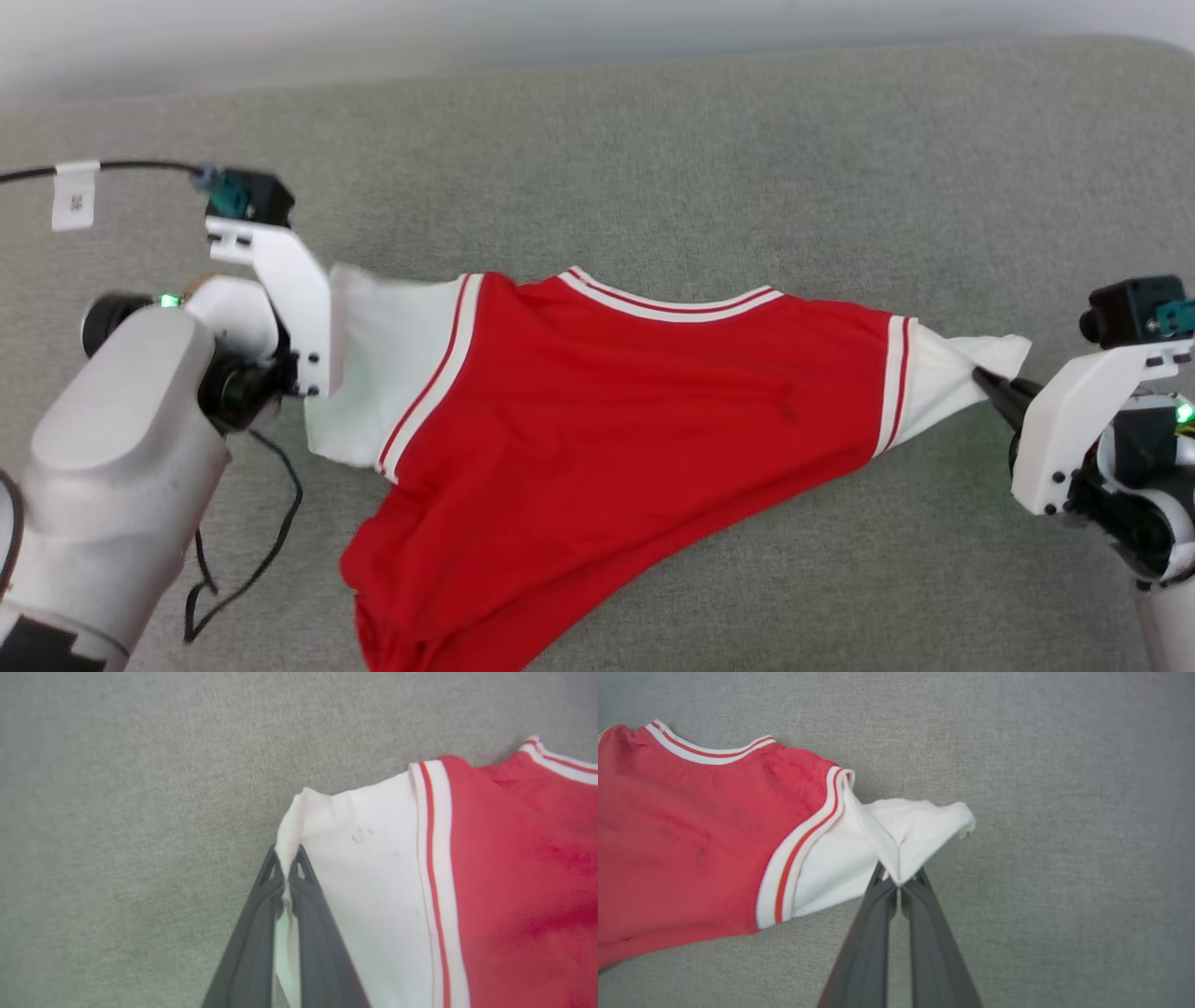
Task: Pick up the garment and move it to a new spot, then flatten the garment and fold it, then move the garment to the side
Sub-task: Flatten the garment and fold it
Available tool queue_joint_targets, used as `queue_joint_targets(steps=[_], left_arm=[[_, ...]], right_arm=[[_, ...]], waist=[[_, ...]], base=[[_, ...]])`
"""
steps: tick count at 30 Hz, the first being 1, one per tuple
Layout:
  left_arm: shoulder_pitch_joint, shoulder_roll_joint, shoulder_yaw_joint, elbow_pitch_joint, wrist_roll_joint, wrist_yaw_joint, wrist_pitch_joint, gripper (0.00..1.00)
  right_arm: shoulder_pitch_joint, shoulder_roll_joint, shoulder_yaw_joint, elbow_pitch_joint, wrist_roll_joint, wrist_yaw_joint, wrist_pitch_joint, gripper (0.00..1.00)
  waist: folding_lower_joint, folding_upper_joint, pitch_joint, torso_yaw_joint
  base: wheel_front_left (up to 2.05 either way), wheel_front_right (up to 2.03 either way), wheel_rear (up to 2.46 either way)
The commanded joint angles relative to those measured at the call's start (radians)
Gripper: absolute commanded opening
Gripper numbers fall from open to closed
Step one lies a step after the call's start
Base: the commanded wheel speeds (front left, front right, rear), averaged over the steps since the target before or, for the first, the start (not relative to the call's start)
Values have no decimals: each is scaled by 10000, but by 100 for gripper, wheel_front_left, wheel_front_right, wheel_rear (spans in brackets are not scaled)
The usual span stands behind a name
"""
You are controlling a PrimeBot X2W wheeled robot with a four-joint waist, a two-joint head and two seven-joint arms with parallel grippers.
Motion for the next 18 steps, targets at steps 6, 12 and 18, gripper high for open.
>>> queue_joint_targets(steps=[6,12,18], left_arm=[[-1086,-240,-52,32,619,119,-968,0],[-2134,-238,77,327,1040,221,-1870,0],[-3407,-335,240,728,1461,386,-2956,0]], right_arm=[[-1094,-525,209,696,-52,-7,-13,0],[-2722,-992,712,1705,-71,-8,-351,0],[-4987,-1163,1250,2774,144,-7,-899,0]], waist=[[-2,-1,-1019,283],[-2,-1,-1616,192],[-2,-1,-1502,123]], base=[[0,0,0],[0,0,0],[0,0,0]])
